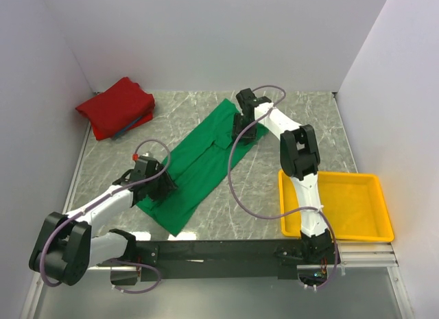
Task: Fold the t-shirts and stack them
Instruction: Fold the tshirt
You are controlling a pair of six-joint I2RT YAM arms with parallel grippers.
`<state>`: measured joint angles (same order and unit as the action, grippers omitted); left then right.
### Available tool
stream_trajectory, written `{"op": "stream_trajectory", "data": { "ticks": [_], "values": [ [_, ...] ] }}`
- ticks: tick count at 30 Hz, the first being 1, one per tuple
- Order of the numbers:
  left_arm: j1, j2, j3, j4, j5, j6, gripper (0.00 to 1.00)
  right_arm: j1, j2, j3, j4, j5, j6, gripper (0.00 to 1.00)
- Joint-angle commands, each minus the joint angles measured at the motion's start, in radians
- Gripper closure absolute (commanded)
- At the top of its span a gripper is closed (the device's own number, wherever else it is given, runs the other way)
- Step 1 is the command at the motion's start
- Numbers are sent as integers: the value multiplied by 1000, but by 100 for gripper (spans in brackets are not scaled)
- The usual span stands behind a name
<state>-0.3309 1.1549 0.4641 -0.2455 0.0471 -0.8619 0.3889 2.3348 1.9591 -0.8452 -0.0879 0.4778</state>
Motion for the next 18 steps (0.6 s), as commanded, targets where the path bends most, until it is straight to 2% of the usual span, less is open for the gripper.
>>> {"op": "stream_trajectory", "data": {
  "ticks": [1, 8, 13, 18],
  "values": [
    [-42, -17, -9, -113, 13, -43, 37, -48, 119, 120, -87, 135, -5, 41],
    [-138, 18, 8, -29, 135, -55, 38, -82, 205, 268, -137, 165, -33, 41],
    [-247, 65, -8, 57, 152, -137, 38, -93, 222, 297, -117, 158, -47, 42],
    [-342, 86, 48, -3, 106, -227, 37, -97, 230, 316, -121, 162, -70, 42]
  ]
}}
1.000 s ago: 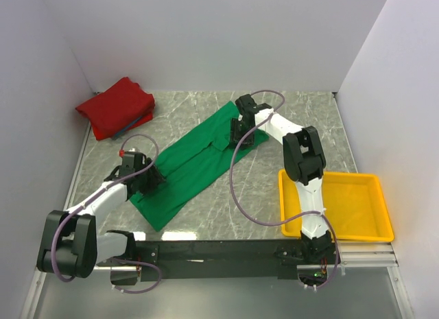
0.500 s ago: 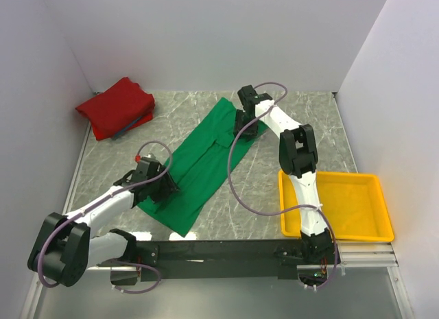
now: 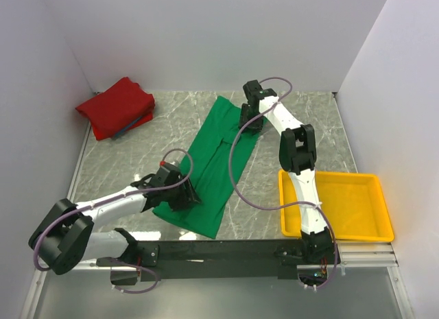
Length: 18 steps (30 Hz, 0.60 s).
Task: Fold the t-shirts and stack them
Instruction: Fold the tshirt
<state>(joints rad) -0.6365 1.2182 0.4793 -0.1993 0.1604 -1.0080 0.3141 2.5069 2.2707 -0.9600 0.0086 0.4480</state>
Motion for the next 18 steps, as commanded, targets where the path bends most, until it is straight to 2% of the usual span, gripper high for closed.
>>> {"op": "stream_trajectory", "data": {
  "ticks": [1, 5, 9, 13, 15, 18],
  "values": [
    [-49, 27, 47, -42, 2, -98, 37, -26, 58, 6, -8, 65, -42, 42],
    [-132, 59, 74, 11, 28, -170, 37, -30, 58, 9, -2, 65, -51, 42],
    [-195, 102, 148, -26, 8, -170, 36, -33, 52, 18, -3, 54, -55, 42],
    [-207, 86, 243, -90, -33, -146, 34, -30, -29, -78, 52, 5, -75, 42],
    [-204, 64, 280, -156, -94, -107, 34, -33, -103, -164, 112, -6, -91, 41],
    [-193, 40, 340, -238, -153, -67, 31, -33, -181, -206, 135, -48, -115, 41]
  ]
}}
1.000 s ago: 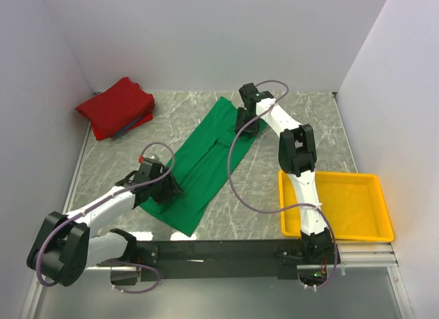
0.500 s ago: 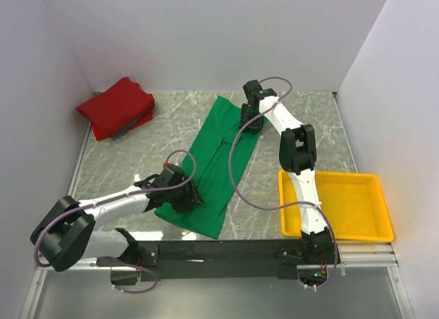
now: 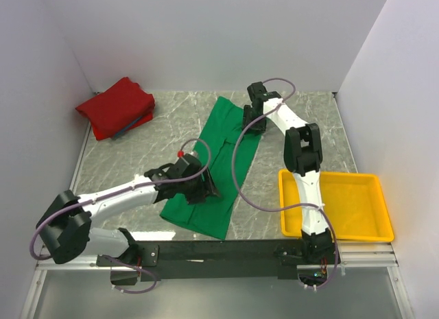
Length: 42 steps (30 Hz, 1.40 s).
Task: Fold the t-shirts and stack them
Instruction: Fold the tshirt
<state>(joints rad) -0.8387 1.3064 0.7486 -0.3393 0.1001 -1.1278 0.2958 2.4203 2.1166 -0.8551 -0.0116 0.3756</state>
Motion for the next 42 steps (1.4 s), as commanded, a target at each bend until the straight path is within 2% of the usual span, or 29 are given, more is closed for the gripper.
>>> {"op": "stream_trajectory", "data": {
  "ticks": [1, 5, 8, 10, 14, 17, 20, 25, 32, 42],
  "values": [
    [13, -56, 70, -110, -97, 57, 30, -14, -108, -55, 27, -33, -46, 41],
    [52, -122, 14, -190, -195, 33, 27, -7, -222, -137, 45, -80, -23, 40],
    [85, -217, -55, -240, -263, 0, 23, 19, -357, -358, 108, -105, 5, 39],
    [102, -257, -116, -250, -273, -7, 25, 58, -455, -455, 134, -106, 23, 39],
    [154, -353, -199, -279, -281, -29, 25, 134, -651, -773, 207, -172, 88, 40],
    [158, -404, -239, -287, -295, -35, 25, 215, -765, -971, 272, -179, 138, 40],
    [159, -411, -276, -261, -293, -36, 25, 284, -823, -1094, 310, -182, 189, 40],
    [159, -371, -282, -265, -329, -24, 25, 356, -892, -1211, 338, -186, 259, 40],
    [161, -397, -252, -325, -407, -32, 25, 443, -1009, -1340, 369, -202, 355, 40],
    [161, -340, -256, -328, -445, -33, 26, 557, -1073, -1474, 439, -254, 506, 41]
  ]
}}
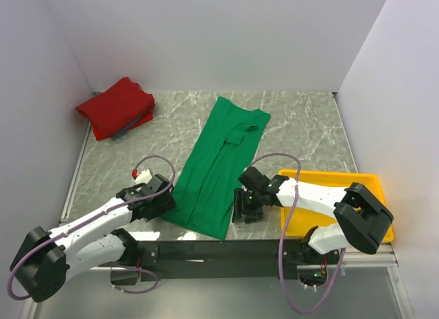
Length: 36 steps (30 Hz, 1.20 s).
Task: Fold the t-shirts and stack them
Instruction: Fold the tshirt
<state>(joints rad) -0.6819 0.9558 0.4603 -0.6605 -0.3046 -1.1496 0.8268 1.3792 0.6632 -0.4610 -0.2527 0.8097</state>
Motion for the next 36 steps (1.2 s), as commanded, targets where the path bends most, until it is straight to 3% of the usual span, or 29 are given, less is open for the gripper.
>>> {"op": "stream_trajectory", "data": {
  "ticks": [1, 8, 14, 28, 36],
  "values": [
    [4, 17, 31, 1, -42, -7, 27, 43, -37, -31, 62, -11, 81, 41],
    [4, 32, 18, 27, -25, 11, 31, 124, -12, -31, 94, -13, 135, 41],
    [4, 41, 20, 27, -21, 14, 44, 150, 3, -4, 81, -16, 144, 41],
    [-13, 43, -3, 42, 39, -18, 53, 219, 75, 50, 81, -60, 143, 41],
    [-28, 24, -34, 52, 55, -47, 54, 233, 127, 70, 97, -71, 137, 43]
  ]
}}
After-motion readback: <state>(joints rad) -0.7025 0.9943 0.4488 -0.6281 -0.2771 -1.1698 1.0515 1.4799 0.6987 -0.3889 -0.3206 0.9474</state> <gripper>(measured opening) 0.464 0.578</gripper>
